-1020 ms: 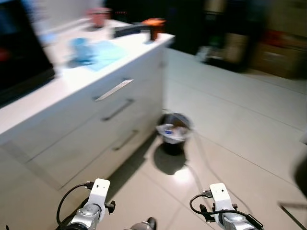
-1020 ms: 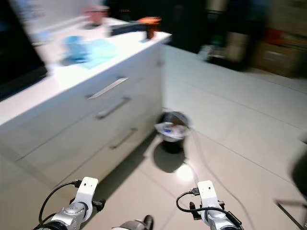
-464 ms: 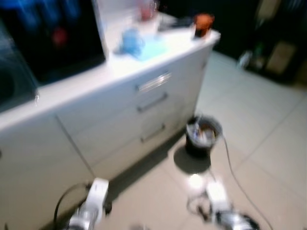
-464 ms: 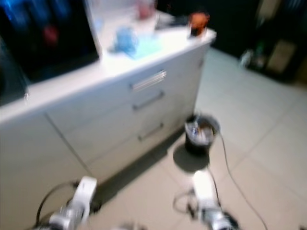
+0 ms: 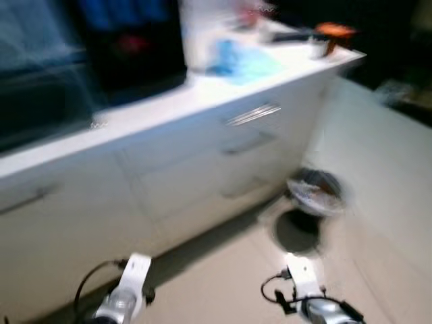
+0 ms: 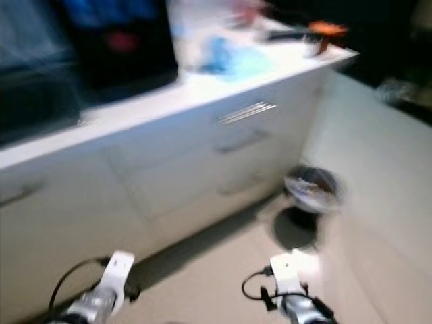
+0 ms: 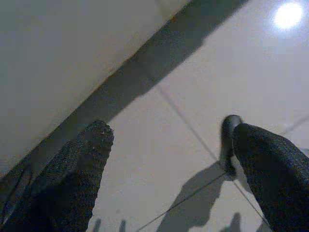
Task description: Kitchen organization
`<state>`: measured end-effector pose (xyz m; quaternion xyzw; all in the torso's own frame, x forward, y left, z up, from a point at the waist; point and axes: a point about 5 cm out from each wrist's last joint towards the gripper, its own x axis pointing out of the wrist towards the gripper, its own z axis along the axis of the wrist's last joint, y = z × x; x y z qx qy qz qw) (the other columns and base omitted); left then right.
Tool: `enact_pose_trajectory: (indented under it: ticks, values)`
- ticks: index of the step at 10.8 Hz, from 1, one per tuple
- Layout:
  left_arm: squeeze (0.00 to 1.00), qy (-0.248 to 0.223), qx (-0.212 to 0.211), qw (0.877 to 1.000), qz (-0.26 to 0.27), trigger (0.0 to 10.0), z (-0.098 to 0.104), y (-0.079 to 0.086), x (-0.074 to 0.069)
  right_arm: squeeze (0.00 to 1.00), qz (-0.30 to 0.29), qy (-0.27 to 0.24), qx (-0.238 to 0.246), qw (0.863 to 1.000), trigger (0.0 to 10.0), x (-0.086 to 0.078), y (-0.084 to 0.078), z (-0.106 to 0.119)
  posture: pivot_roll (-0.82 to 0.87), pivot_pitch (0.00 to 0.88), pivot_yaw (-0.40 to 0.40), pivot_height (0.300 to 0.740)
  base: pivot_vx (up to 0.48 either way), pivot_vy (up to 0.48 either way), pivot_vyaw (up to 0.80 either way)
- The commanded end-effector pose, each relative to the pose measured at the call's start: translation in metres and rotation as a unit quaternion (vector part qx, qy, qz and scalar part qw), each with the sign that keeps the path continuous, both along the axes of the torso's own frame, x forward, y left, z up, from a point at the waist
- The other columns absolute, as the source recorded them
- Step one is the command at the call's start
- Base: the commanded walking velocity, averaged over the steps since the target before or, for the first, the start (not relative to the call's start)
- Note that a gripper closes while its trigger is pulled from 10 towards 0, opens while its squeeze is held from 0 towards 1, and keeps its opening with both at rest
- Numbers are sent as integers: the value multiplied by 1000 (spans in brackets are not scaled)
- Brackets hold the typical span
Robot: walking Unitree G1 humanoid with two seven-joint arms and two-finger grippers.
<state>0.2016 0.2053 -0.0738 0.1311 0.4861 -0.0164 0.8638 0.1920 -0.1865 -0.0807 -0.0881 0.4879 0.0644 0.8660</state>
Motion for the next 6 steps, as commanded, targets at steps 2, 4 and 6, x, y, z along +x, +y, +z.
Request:
enact_pose_trajectory:
  ticks: [2,4,6]
  values:
    - [0,9,5,1000,-1,10000,-2,1,-3,0,-1,5,-4,1000,10000,-1,-3,0,114,0,73,740,0,0,800]
    - [0,8,6,1000,-4,10000,-1,0,-1,0,-1,6,-6,1000,10000,-2,-4,-1,112,0,74,740,0,0,800]
    - [0,9,6,1000,-3,10000,-1,0,-2,0,-2,6,-6,1000,10000,-3,-4,-1,114,0,73,740,0,0,800]
